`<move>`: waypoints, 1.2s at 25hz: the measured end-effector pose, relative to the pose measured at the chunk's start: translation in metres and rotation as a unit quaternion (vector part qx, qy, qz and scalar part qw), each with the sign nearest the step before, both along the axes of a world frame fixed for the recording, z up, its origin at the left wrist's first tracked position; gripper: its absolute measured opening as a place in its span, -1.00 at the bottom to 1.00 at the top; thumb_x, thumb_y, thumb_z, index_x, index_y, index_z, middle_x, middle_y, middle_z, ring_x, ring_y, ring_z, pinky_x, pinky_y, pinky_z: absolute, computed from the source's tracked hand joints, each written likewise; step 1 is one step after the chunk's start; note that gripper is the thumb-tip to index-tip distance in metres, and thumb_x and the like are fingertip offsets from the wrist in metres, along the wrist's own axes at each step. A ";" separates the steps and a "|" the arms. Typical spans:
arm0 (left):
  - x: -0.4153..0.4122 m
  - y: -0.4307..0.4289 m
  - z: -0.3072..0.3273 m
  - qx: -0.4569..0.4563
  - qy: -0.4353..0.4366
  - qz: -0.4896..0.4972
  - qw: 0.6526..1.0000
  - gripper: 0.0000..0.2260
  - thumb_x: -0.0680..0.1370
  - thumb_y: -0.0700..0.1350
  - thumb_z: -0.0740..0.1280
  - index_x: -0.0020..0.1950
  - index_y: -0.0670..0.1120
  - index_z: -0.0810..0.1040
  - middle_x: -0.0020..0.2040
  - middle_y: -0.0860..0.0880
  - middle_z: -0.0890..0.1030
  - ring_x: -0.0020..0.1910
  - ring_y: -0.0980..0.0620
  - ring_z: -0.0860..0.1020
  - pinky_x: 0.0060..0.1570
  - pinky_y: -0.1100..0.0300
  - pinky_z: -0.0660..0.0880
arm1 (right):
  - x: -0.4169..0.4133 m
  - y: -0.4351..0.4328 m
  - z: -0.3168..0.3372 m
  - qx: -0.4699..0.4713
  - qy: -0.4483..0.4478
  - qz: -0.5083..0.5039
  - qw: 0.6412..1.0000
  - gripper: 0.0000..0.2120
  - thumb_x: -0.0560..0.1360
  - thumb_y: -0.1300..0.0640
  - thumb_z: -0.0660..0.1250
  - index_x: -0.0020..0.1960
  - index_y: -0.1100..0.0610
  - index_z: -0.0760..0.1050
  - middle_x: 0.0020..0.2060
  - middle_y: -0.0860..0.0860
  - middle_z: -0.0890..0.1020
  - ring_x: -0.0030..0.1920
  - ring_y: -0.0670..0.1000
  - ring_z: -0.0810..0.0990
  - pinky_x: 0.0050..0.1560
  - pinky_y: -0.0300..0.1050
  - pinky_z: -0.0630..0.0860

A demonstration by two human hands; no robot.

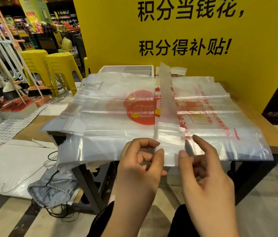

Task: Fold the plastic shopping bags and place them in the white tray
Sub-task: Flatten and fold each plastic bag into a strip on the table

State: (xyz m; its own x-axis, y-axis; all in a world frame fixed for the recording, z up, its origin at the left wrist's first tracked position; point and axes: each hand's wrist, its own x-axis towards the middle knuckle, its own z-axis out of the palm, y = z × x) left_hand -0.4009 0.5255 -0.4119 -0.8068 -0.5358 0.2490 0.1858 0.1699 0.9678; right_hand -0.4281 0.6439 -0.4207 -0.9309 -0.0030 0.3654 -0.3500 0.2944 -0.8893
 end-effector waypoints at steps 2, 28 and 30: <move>0.000 0.003 -0.003 -0.010 0.006 -0.006 1.000 -0.86 0.56 -0.14 0.43 0.02 0.09 0.57 -0.10 -0.17 0.62 -0.34 0.01 0.67 -0.26 0.37 0.51 | 0.002 0.000 -0.001 -0.004 -0.025 0.039 0.999 -0.62 0.46 -0.25 0.23 0.28 -0.35 0.42 -0.25 -0.13 0.61 -0.28 -0.11 0.61 -0.24 -0.19 0.53; 0.023 -0.026 0.011 -0.191 -0.130 -0.201 0.952 -0.44 0.49 0.20 0.43 0.47 0.32 0.34 -0.10 0.21 0.52 -0.15 0.20 0.55 -0.10 0.34 0.42 | 0.003 0.005 0.006 -0.157 -0.134 0.113 0.972 -0.67 0.56 0.11 0.32 0.28 -0.18 0.50 -0.34 -0.10 0.59 -0.38 -0.11 0.54 -0.32 -0.22 0.50; 0.015 -0.041 0.010 -0.375 -0.083 -0.138 0.913 -0.40 0.49 0.04 0.48 0.48 0.27 0.35 0.04 0.28 0.42 0.01 0.21 0.50 -0.03 0.37 0.40 | 0.004 0.005 0.010 -0.186 -0.148 0.112 0.965 -0.68 0.56 0.15 0.33 0.26 -0.14 0.52 -0.40 -0.04 0.49 -0.44 -0.04 0.45 -0.43 -0.16 0.44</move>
